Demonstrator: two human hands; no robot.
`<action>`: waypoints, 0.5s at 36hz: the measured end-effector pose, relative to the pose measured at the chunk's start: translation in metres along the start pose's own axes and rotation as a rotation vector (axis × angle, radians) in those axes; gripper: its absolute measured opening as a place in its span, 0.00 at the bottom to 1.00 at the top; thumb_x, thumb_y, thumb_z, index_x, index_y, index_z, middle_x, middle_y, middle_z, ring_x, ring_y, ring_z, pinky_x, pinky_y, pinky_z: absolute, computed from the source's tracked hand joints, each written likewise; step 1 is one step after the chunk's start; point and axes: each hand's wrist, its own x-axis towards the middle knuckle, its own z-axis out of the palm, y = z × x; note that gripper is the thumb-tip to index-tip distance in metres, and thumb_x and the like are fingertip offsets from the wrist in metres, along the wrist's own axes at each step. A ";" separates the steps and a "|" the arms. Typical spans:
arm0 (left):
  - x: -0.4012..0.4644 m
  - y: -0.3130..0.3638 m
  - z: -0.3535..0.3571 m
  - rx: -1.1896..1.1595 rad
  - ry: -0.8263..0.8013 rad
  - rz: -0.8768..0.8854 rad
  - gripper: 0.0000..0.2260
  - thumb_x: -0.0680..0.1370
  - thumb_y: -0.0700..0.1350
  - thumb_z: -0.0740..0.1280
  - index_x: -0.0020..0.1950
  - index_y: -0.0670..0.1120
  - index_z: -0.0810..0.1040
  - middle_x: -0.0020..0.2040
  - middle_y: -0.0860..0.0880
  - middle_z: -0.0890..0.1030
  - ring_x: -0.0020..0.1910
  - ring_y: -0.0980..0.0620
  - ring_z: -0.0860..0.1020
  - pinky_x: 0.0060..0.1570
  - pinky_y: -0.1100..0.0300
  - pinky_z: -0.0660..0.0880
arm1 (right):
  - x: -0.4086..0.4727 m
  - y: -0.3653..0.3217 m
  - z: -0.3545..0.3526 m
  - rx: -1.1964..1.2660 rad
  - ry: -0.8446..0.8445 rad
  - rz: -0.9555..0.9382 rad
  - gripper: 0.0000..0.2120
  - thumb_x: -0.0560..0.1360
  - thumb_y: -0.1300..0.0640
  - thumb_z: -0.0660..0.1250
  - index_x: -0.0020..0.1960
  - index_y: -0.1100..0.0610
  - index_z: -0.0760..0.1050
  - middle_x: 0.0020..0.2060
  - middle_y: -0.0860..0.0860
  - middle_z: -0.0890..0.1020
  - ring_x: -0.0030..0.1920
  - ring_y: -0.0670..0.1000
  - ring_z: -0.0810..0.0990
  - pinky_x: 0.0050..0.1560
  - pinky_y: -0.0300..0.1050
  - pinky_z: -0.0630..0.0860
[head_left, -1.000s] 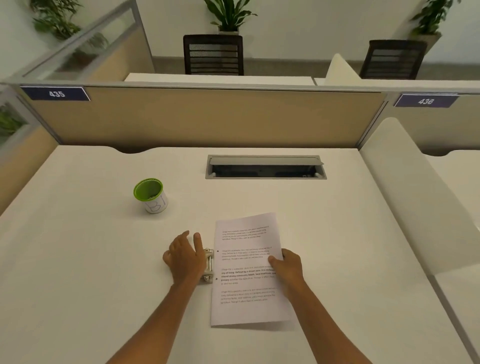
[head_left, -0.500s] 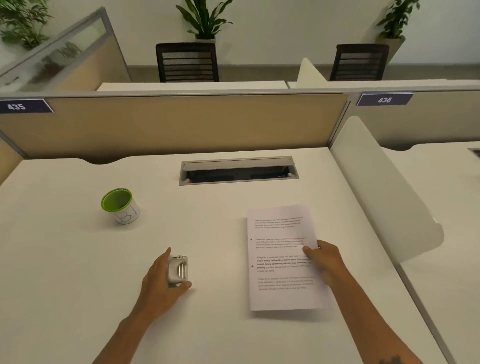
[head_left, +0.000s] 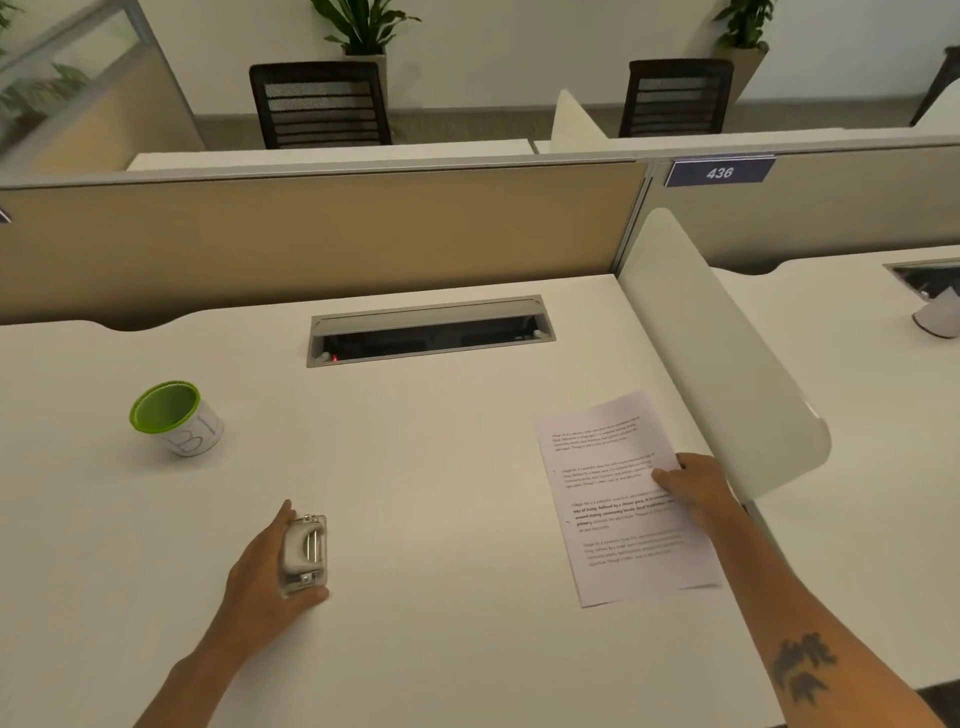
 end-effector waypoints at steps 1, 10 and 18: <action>0.001 0.000 -0.001 -0.001 -0.002 0.015 0.60 0.57 0.53 0.85 0.85 0.53 0.58 0.70 0.78 0.68 0.74 0.49 0.73 0.69 0.54 0.69 | 0.002 0.001 -0.001 -0.018 0.017 -0.002 0.05 0.78 0.68 0.71 0.52 0.70 0.83 0.49 0.64 0.86 0.43 0.58 0.83 0.49 0.51 0.80; 0.004 -0.001 -0.004 -0.002 -0.039 0.029 0.60 0.57 0.56 0.83 0.85 0.56 0.58 0.72 0.72 0.68 0.73 0.49 0.73 0.70 0.49 0.72 | 0.007 0.004 -0.004 -0.222 0.108 -0.097 0.09 0.78 0.63 0.72 0.52 0.69 0.83 0.50 0.64 0.87 0.43 0.60 0.81 0.43 0.48 0.75; 0.002 0.006 -0.005 -0.010 -0.054 -0.023 0.60 0.59 0.51 0.85 0.85 0.56 0.56 0.74 0.59 0.74 0.74 0.50 0.72 0.72 0.49 0.71 | 0.000 0.009 0.003 -0.441 0.257 -0.106 0.26 0.75 0.53 0.78 0.69 0.59 0.78 0.65 0.59 0.80 0.68 0.65 0.76 0.65 0.63 0.77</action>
